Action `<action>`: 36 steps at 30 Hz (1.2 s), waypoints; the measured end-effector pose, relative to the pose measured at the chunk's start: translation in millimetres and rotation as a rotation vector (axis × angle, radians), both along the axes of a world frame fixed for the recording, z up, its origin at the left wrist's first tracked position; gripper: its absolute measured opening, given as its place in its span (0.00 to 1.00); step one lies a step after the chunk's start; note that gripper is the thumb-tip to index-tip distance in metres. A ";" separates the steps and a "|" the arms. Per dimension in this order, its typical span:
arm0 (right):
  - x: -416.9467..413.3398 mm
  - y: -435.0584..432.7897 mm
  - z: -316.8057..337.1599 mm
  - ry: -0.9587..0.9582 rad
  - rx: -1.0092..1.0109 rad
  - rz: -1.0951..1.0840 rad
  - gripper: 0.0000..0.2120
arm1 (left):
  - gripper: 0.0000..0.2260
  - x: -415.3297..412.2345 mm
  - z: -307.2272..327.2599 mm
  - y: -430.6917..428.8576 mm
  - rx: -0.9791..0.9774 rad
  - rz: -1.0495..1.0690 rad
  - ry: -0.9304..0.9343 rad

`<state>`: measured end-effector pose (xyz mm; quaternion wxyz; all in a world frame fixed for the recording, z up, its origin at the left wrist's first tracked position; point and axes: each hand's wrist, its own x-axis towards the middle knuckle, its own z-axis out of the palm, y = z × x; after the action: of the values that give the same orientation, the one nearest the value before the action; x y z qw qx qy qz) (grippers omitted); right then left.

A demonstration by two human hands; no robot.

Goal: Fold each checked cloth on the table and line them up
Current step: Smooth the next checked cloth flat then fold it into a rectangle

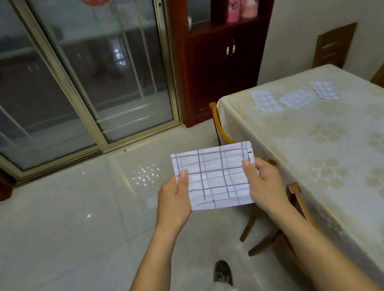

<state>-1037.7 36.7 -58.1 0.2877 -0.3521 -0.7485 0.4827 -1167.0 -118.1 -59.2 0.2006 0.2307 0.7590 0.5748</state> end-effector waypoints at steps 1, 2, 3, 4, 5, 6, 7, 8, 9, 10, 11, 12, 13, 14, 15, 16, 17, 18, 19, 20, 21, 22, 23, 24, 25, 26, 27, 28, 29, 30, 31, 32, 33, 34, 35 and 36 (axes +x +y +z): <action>-14.0 4.6 -5.7 0.008 -0.014 0.008 0.12 | 0.19 -13.6 -3.5 3.0 -0.019 -0.003 0.009; -30.2 8.7 -12.3 0.010 -0.024 0.022 0.13 | 0.19 -28.9 -8.5 5.1 -0.028 0.005 0.020; -48.9 13.2 -19.7 0.012 -0.026 0.039 0.13 | 0.19 -47.5 -15.1 6.9 -0.037 0.021 0.031; -69.4 18.0 -26.6 0.010 -0.022 0.055 0.14 | 0.19 -66.9 -20.1 9.3 -0.051 0.034 0.042; -92.0 23.1 -31.2 0.013 -0.018 0.075 0.14 | 0.19 -87.5 -22.5 12.4 -0.071 0.047 0.058; -115.9 28.8 -32.2 0.016 -0.017 0.100 0.14 | 0.19 -109.3 -23.2 16.3 -0.088 0.061 0.071; -140.5 35.4 -29.9 0.019 -0.022 0.127 0.14 | 0.20 -130.5 -19.7 21.9 -0.098 0.078 0.084; -163.5 42.9 -26.0 0.024 -0.036 0.145 0.14 | 0.20 -152.4 -15.7 29.0 -0.110 0.101 0.101; -184.4 51.5 -20.5 0.028 -0.051 0.154 0.14 | 0.21 -171.7 -8.3 36.9 -0.115 0.122 0.117; -203.6 62.0 -14.2 0.034 -0.058 0.162 0.15 | 0.21 -189.8 -0.1 46.2 -0.105 0.137 0.125; -222.4 73.9 -6.8 0.048 -0.055 0.168 0.15 | 0.21 -207.8 7.7 57.8 -0.099 0.146 0.128; -240.1 86.8 1.3 0.059 -0.051 0.169 0.15 | 0.20 -223.3 16.7 71.3 -0.098 0.153 0.129; -256.1 100.3 7.1 0.061 -0.044 0.160 0.15 | 0.19 -237.5 22.2 85.1 -0.093 0.164 0.124; -269.0 113.9 9.7 0.053 -0.031 0.139 0.16 | 0.19 -249.8 24.5 99.0 -0.082 0.174 0.120; -278.7 126.3 10.0 0.039 -0.012 0.117 0.16 | 0.19 -259.9 24.1 112.2 -0.073 0.172 0.119; -285.3 137.7 7.8 0.025 0.009 0.097 0.16 | 0.19 -267.9 21.5 124.8 -0.070 0.162 0.116; -289.9 147.2 3.8 0.016 0.016 0.081 0.16 | 0.19 -274.1 18.7 136.2 -0.075 0.145 0.104; -294.0 155.7 -0.5 0.006 0.005 0.065 0.15 | 0.19 -281.0 15.0 147.1 -0.085 0.117 0.089; -297.5 163.6 -4.7 -0.007 -0.015 0.048 0.15 | 0.18 -288.1 12.1 158.0 -0.091 0.081 0.076; -301.1 170.8 -8.3 -0.013 -0.036 0.029 0.14 | 0.18 -297.7 7.1 168.9 -0.097 0.045 0.066; -305.6 177.8 -11.1 -0.013 -0.054 0.007 0.14 | 0.19 -307.6 3.4 180.5 -0.105 0.013 0.059; -311.3 185.1 -12.6 -0.012 -0.061 -0.016 0.13 | 0.19 -319.1 -1.1 192.4 -0.113 -0.016 0.060; -319.2 193.1 -13.6 -0.015 -0.057 -0.045 0.13 | 0.19 -331.1 -4.5 205.0 -0.119 -0.040 0.062; -328.7 201.7 -14.0 -0.020 -0.050 -0.079 0.13 | 0.19 -343.2 -6.6 218.2 -0.119 -0.058 0.065; -339.8 211.1 -15.5 -0.024 -0.043 -0.113 0.13 | 0.19 -356.3 -7.8 231.0 -0.119 -0.071 0.063; -352.1 220.4 -15.4 -0.019 -0.039 -0.135 0.12 | 0.19 -370.9 -9.6 243.3 -0.113 -0.083 0.059; -366.2 229.5 -15.4 -0.010 -0.032 -0.154 0.13 | 0.20 -387.0 -11.0 254.8 -0.103 -0.098 0.056; -381.3 238.1 -15.5 -0.004 -0.019 -0.177 0.13 | 0.19 -404.2 -11.7 265.6 -0.097 -0.108 0.056; -396.2 245.0 -13.5 -0.008 0.004 -0.203 0.13 | 0.19 -421.8 -9.7 275.0 -0.090 -0.117 0.057; -412.1 252.0 -9.4 -0.012 0.027 -0.226 0.14 | 0.19 -440.4 -6.3 284.6 -0.079 -0.133 0.057; -427.8 258.3 -3.7 -0.013 0.044 -0.245 0.14 | 0.19 -458.2 -1.7 294.5 -0.066 -0.151 0.057; -442.6 264.6 1.9 -0.008 0.052 -0.263 0.15 | 0.19 -475.8 2.0 303.9 -0.060 -0.168 0.059; -456.8 271.7 6.6 -0.003 0.053 -0.280 0.15 | 0.19 -490.9 6.5 313.1 -0.052 -0.185 0.059; -471.3 277.8 12.4 -0.001 0.061 -0.297 0.15 | 0.19 -505.6 9.5 321.2 -0.054 -0.201 0.058; -485.9 282.9 16.0 -0.003 0.063 -0.314 0.15 | 0.18 -519.1 11.9 327.7 -0.060 -0.213 0.065; -500.1 286.9 16.4 -0.004 0.062 -0.334 0.15 | 0.18 -533.2 12.3 332.5 -0.072 -0.217 0.085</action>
<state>-1537.8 323.6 -41.7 0.3728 -0.4635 -0.6948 0.4043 -1700.2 214.4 -46.9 0.2375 0.3280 0.7576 0.5119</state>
